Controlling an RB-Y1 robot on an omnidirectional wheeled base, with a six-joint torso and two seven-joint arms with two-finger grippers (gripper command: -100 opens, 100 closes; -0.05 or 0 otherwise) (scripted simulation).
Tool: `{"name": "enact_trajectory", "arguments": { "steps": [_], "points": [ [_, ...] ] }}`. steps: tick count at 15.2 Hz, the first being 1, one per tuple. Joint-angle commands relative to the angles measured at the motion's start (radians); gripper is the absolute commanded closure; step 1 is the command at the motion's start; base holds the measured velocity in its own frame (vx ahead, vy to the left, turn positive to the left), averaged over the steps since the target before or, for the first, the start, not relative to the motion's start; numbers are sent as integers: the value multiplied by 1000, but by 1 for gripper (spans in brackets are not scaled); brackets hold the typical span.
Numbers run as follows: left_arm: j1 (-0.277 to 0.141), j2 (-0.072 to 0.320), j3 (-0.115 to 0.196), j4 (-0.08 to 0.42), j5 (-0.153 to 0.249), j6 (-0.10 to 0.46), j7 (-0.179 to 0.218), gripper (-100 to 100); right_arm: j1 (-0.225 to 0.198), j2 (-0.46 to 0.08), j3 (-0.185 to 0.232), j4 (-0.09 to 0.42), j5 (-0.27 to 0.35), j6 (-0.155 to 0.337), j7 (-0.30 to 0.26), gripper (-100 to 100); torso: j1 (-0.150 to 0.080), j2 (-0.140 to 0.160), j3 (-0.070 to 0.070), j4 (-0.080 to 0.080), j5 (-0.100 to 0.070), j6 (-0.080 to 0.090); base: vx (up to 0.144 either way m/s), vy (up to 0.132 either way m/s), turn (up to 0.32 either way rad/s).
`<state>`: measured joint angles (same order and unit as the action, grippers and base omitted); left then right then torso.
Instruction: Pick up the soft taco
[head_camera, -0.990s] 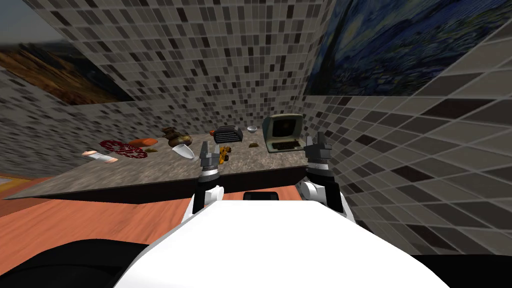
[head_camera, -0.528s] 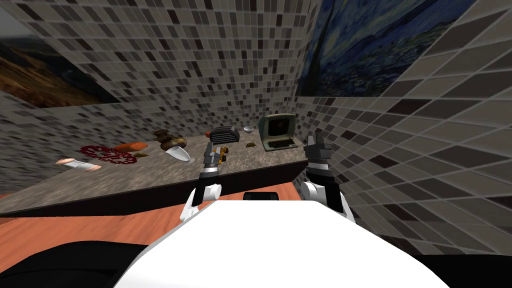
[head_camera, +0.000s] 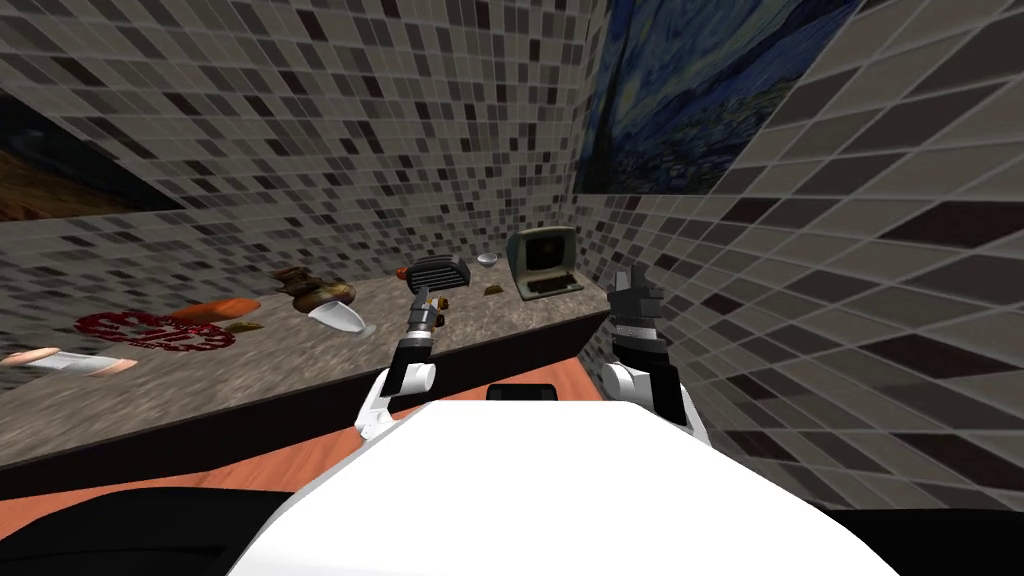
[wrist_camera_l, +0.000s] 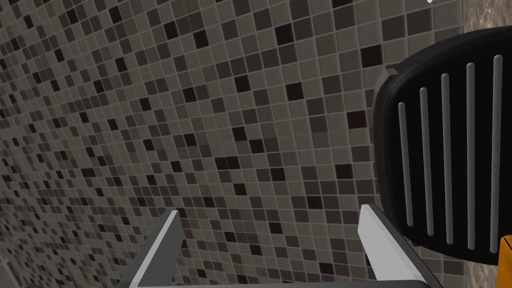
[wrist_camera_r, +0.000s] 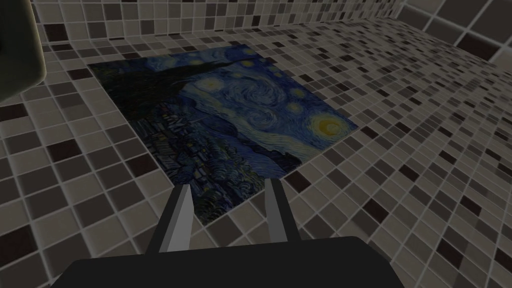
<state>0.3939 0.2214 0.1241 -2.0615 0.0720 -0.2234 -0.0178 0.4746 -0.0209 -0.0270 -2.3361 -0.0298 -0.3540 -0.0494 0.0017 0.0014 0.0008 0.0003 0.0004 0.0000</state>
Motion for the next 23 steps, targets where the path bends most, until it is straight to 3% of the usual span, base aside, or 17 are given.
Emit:
{"name": "enact_trajectory", "arguments": {
  "steps": [1, 3, 4, 6, 7, 9, 10, 12, 13, 15, 16, 18, 19, 22, 23],
  "points": [
    [-31, 30, 37, 45, 4, 50, 10, -100, 0, 0, 0, 0, 0, 0, 0, 0, 0, 0, 0, 0, 0, 0, -20, 3, -175],
    [-31, 30, 37, 45, 4, 74, 10, -100, 0, 0, 0, 0, 0, 0, 0, 0, 0, 0, 0, 0, 0, 0, -18, 4, -126],
    [-57, 52, 67, 84, 5, 106, 16, -100, 0, 0, 0, 0, 0, 0, 0, 0, 0, 0, 0, 0, 0, 0, -18, 2, -196],
    [-57, 52, 67, 84, 5, 133, 16, -100, 0, 0, 0, 0, 0, 0, 0, 0, 0, 0, 0, 0, 0, 1, -19, 9, -156],
    [-85, 74, 99, 116, 6, 170, 22, -100, 0, 0, 0, 0, 0, 0, 0, 0, 0, 0, 0, 0, 0, 0, -19, 4, -196],
    [-85, 74, 99, 124, 6, 194, 22, -100, 0, 0, 0, 0, 0, 0, 0, 0, 0, -2, -1, 0, 0, 0, 5, 3, -126],
    [-114, 96, 131, 166, 6, 225, 29, -100, 0, 0, 0, 0, 0, 0, 0, 0, 0, -2, -1, 0, 0, 0, -4, 8, -201],
    [-114, 96, 131, 166, 6, 258, 29, -100, 0, 0, 0, 0, 0, 0, 0, 0, 0, -2, -1, 0, 0, 1, -8, 13, -158],
    [-143, 118, 164, 199, 8, 290, 35, -100, 0, 0, 0, 0, 0, 0, 0, 0, 0, -1, -1, 0, 0, 0, -6, 4, -189],
    [-143, 118, 164, 209, 8, 323, 35, -100, 0, 0, 0, 0, 0, 0, 0, 0, 0, -1, -1, 0, 0, 1, -32, 7, -194],
    [-174, 141, 199, 243, 9, 355, 42, -100, 0, 0, 0, 0, 0, 0, 0, 0, 0, 0, 0, 0, 0, 0, -37, 4, -263],
    [-174, 141, 199, 253, 9, 391, 42, -100, 0, 0, 0, 0, 0, 0, 0, 0, 0, 0, 0, 0, 0, 1, -27, 8, -162],
    [-205, 163, 234, 296, 10, 416, 49, -100, 0, 0, 0, 0, 0, 0, 0, 0, 0, 0, 0, 0, 0, 0, -16, 7, -235],
    [-205, 163, 234, 299, 10, 459, 49, -100, 0, 0, 0, 0, 0, 0, 0, 0, 0, -1, -1, 0, 0, 0, -10, 10, -117],
    [-237, 185, 269, 344, 11, 497, 55, -100, 0, 0, 0, 0, 0, 0, 0, 0, 0, -1, -1, 0, 0, 0, -7, 0, -213]
  ]
}}
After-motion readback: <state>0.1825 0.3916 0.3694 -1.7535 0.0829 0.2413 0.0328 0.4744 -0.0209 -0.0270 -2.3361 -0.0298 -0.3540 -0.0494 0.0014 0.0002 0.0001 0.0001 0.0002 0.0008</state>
